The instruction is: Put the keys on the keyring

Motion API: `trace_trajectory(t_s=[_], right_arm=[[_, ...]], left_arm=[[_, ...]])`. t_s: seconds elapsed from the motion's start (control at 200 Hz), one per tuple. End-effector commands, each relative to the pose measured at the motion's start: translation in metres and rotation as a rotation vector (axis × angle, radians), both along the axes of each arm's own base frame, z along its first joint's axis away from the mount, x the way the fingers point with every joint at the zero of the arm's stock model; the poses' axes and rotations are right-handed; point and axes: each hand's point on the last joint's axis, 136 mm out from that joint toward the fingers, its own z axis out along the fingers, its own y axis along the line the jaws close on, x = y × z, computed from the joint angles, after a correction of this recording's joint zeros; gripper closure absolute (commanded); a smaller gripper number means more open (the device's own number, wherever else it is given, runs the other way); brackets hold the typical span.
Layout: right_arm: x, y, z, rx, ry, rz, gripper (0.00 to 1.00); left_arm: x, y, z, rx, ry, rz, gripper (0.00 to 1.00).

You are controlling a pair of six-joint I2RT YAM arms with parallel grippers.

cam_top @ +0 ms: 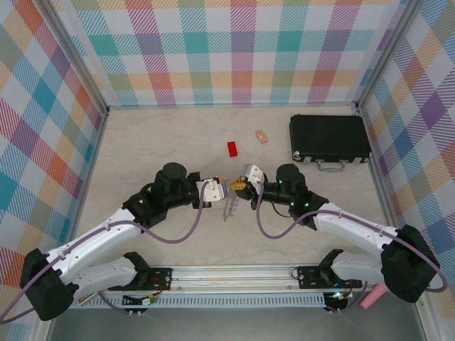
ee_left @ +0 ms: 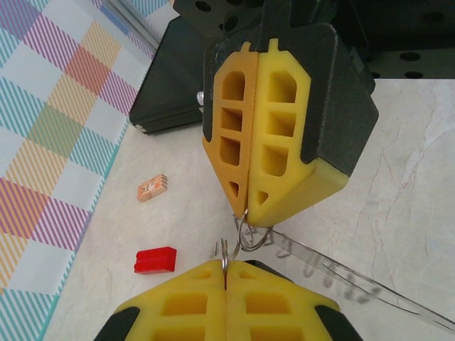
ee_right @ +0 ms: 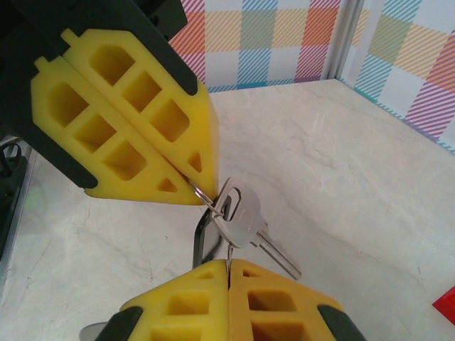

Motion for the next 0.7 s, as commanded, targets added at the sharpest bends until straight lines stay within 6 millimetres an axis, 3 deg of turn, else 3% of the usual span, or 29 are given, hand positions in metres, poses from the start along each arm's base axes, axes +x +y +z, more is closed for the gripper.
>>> trace_trajectory(t_s=[0.0,0.305,0.695], right_arm=[[-0.001,-0.001,0.016,0.033,-0.067,-0.001,1.0],[0.0,-0.002,0.018,0.038,-0.074,-0.016,1.0],[-0.007,0.001,0.018,0.047,-0.071,0.031,1.0]], left_arm=[[-0.001,0.001,0.0,-0.004,0.004,0.01,1.0],[0.014,0.006,-0.002,0.018,-0.006,0.088,1.0],[0.001,-0.004,0.0,-0.001,0.012,-0.005,1.0]])
